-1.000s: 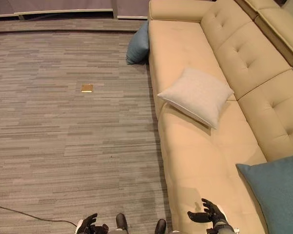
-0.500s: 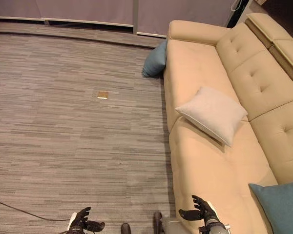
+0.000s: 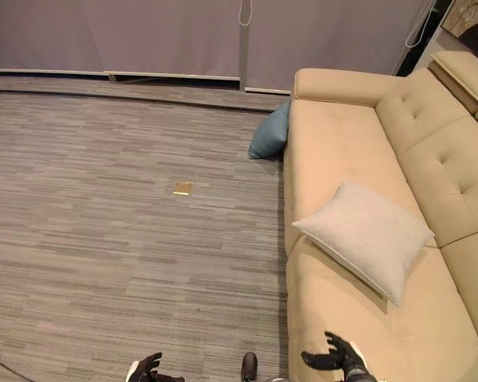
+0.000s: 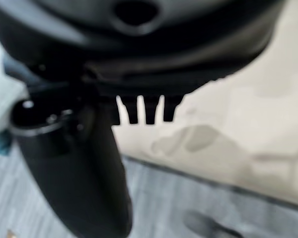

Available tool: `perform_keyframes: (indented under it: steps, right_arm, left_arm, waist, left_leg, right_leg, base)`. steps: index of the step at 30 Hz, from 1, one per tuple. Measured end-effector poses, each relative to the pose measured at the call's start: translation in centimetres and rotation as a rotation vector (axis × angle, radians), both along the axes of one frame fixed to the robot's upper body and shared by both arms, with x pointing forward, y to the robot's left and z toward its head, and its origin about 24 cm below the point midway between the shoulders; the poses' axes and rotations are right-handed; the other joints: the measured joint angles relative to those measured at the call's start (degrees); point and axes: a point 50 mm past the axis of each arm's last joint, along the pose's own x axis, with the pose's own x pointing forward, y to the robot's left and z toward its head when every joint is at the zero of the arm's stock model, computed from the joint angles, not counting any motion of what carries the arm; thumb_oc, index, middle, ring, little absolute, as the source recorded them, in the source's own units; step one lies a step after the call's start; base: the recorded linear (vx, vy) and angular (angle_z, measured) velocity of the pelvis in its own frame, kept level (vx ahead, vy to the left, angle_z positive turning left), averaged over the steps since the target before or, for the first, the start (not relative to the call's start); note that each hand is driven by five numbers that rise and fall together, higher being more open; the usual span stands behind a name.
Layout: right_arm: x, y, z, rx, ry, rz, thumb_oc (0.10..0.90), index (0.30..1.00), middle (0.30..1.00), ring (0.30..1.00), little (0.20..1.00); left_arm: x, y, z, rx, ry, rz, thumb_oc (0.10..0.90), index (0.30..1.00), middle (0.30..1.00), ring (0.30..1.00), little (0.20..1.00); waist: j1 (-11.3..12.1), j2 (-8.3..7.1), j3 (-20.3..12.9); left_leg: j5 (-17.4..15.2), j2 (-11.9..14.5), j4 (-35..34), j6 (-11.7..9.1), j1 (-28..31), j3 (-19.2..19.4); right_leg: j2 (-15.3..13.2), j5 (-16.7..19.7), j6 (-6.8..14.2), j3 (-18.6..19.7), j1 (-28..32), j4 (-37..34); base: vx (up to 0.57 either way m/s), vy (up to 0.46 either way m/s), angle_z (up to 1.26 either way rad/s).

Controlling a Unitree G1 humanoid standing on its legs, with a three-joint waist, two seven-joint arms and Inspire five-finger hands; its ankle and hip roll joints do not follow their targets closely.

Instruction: Pick up all the scattered cushions and arrange them neatly on the sofa.

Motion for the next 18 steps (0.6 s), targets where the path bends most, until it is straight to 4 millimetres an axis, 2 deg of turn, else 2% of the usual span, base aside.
perform_keyframes:
  steps: [1, 2, 3, 4, 5, 6, 7, 10, 11, 12, 13, 15, 16, 18]
  right_arm:
    - [0.1, 0.0, 0.0, -0.001, -0.001, 0.000, 0.800, 0.900, 0.900, 0.900, 0.900]
    - [0.2, 0.0, 0.1, -0.001, -0.002, 0.000, 0.800, 0.900, 0.900, 0.900, 0.900]
    - [0.3, 0.0, 0.1, -0.002, -0.005, 0.002, 0.800, 0.900, 0.900, 0.900, 0.900]
    - [0.4, 0.0, 0.1, -0.004, -0.004, 0.008, 0.800, 0.900, 0.900, 0.900, 0.900]
    - [0.4, 0.0, 0.1, -0.008, 0.001, 0.017, 0.800, 0.900, 0.900, 0.900, 0.900]
    - [-0.1, 0.0, -0.2, -0.010, 0.023, 0.016, 0.800, 0.900, 0.900, 0.900, 0.900]
    - [-0.3, -0.1, -0.3, -0.012, 0.033, 0.017, 0.800, 0.900, 0.900, 0.900, 0.900]
    - [-0.9, -0.5, -0.5, -0.023, 0.058, 0.009, 0.800, 0.900, 0.900, 0.900, 0.900]
    - [-1.0, -0.5, -0.5, -0.023, 0.061, 0.010, 0.800, 0.900, 0.900, 0.900, 0.900]
    - [-1.2, -0.4, -0.5, -0.023, 0.063, 0.010, 0.800, 0.900, 0.900, 0.900, 0.900]
    - [-1.4, -0.1, -0.7, -0.016, 0.072, 0.015, 0.800, 0.900, 0.900, 0.900, 0.900]
    - [-1.1, 0.1, -0.7, -0.011, 0.068, 0.022, 0.800, 0.900, 0.900, 0.900, 0.900]
    - [-0.8, 0.3, -0.6, -0.007, 0.058, 0.027, 0.800, 0.900, 0.900, 0.900, 0.900]
    - [-0.4, 0.7, -0.5, 0.001, 0.045, 0.034, 0.800, 0.900, 0.900, 0.900, 0.900]
  left_arm:
    - [0.6, 0.2, 0.2, 0.005, -0.018, -0.003, 0.800, 0.900, 0.900, 0.900, 0.900]
    - [0.8, 0.2, 0.3, 0.005, -0.022, -0.005, 0.800, 0.900, 0.900, 0.900, 0.900]
    - [0.8, 0.2, 0.3, 0.007, -0.025, -0.007, 0.800, 0.900, 0.900, 0.900, 0.900]
    - [0.8, 0.2, 0.3, 0.006, -0.024, -0.010, 0.800, 0.900, 0.900, 0.900, 0.900]
    - [0.9, 0.2, 0.3, 0.006, -0.024, -0.012, 0.800, 0.900, 0.900, 0.900, 0.900]
    - [1.0, 0.2, 0.3, 0.006, -0.028, -0.013, 0.800, 0.900, 0.900, 0.900, 0.900]
    - [1.1, 0.1, 0.3, 0.005, -0.029, -0.013, 0.800, 0.900, 0.900, 0.900, 0.900]
    - [1.2, -0.3, 0.2, -0.008, -0.024, -0.006, 0.800, 0.900, 0.900, 0.900, 0.900]
    - [0.5, -0.4, 0.0, -0.011, -0.005, 0.000, 0.800, 0.900, 0.900, 0.900, 0.900]
    - [0.5, -0.5, 0.0, -0.013, -0.007, -0.002, 0.800, 0.900, 0.900, 0.900, 0.900]
    - [0.4, -0.4, 0.0, -0.011, -0.004, 0.001, 0.800, 0.900, 0.900, 0.900, 0.900]
    - [0.5, -0.5, -0.1, -0.015, -0.005, 0.000, 0.800, 0.900, 0.900, 0.900, 0.900]
    - [0.4, -0.3, 0.0, -0.010, -0.004, 0.000, 0.800, 0.900, 0.900, 0.900, 0.900]
    - [1.6, 0.4, 0.5, 0.012, -0.032, -0.009, 0.800, 0.900, 0.900, 0.900, 0.900]
  waist:
    - [0.4, -0.39, 0.2]
    - [0.4, -0.45, 0.3]
    - [0.4, -0.57, 0.5]
    - [0.3, -0.47, 0.5]
    - [0.0, -0.18, 0.8]
    - [0.2, -0.17, 0.8]
    - [0.4, -0.10, 1.0]
    - [0.3, 1.62, 1.3]
    - [0.5, 2.42, 1.1]
    - [0.1, 3.25, 0.9]
    - [0.1, 2.79, 0.7]
    - [0.6, 3.61, 0.9]
    - [0.7, 3.79, 1.0]
    - [0.6, 3.85, 1.1]
  left_leg:
    - [-0.3, -0.4, -6.2, 0.9, -0.9, 0.0]
    - [-0.3, -0.4, -7.2, 0.9, -1.0, 0.1]
    - [0.4, -0.6, -15.8, 1.4, -0.9, -0.1]
    - [2.3, -0.6, -24.1, 1.3, 0.1, -0.9]
    - [7.0, -0.5, -30.6, 0.7, -1.2, -3.1]
    - [8.7, -1.0, -34.1, -0.1, -1.1, -4.9]
    - [9.7, -1.1, -35.1, 0.3, -1.4, -5.2]
    - [11.4, -1.9, -38.3, 1.6, -0.9, -6.0]
    - [12.7, -1.8, -38.7, 3.1, 0.4, -6.1]
    - [16.7, -2.2, -38.6, 6.1, 1.1, -6.0]
    - [16.2, -3.5, -38.8, 7.5, 2.4, -5.1]
    - [15.0, -4.3, -40.6, 9.5, 5.5, -1.9]
    - [14.7, -4.8, -40.6, 10.1, 6.3, -1.1]
    - [13.6, -5.7, -40.5, 11.4, 7.2, 0.1]
  right_leg:
    - [0.1, -0.6, 0.1, 1.2, 0.5, 0.0]
    - [0.1, -0.6, 0.1, 1.2, 0.6, 0.0]
    - [0.6, -1.2, 0.5, 2.4, 1.4, 0.0]
    - [1.1, -1.7, 1.0, 2.7, 1.9, -0.3]
    - [2.1, -2.7, 1.5, 3.5, 3.2, -0.2]
    - [2.5, -3.2, 1.7, 4.4, 3.5, -0.3]
    - [2.7, -3.5, 1.2, 5.1, 4.1, 0.0]
    - [3.2, -5.5, 2.2, 7.6, 6.2, 0.0]
    - [3.3, -6.0, 2.7, 8.5, 6.9, 0.1]
    - [3.0, -6.9, 3.7, 9.5, 7.2, 0.9]
    - [1.6, -8.0, 4.9, 10.0, 7.5, 1.9]
    - [0.3, -10.1, 6.8, 10.3, 5.7, 8.4]
    - [-0.5, -12.0, 8.8, 9.7, 4.0, 12.8]
    - [-2.1, -15.2, 12.4, 9.2, -3.0, 27.9]
  base:
    - [0.19, 0.077, -0.28]
    - [0.13, 0.061, -0.41]
    - [0.13, 0.077, -0.40]
    - [0.15, 0.085, -0.60]
    - [0.22, 0.129, -0.56]
    - [0.27, 0.183, -0.52]
    - [0.27, 0.207, -0.37]
    - [0.20, 0.195, -0.44]
    - [0.21, 0.211, -0.64]
    - [0.26, 0.289, -0.57]
    - [0.17, 0.211, -0.58]
    - [0.11, 0.169, -0.64]
    - [0.05, 0.101, -0.48]
    - [0.06, 0.157, -0.20]
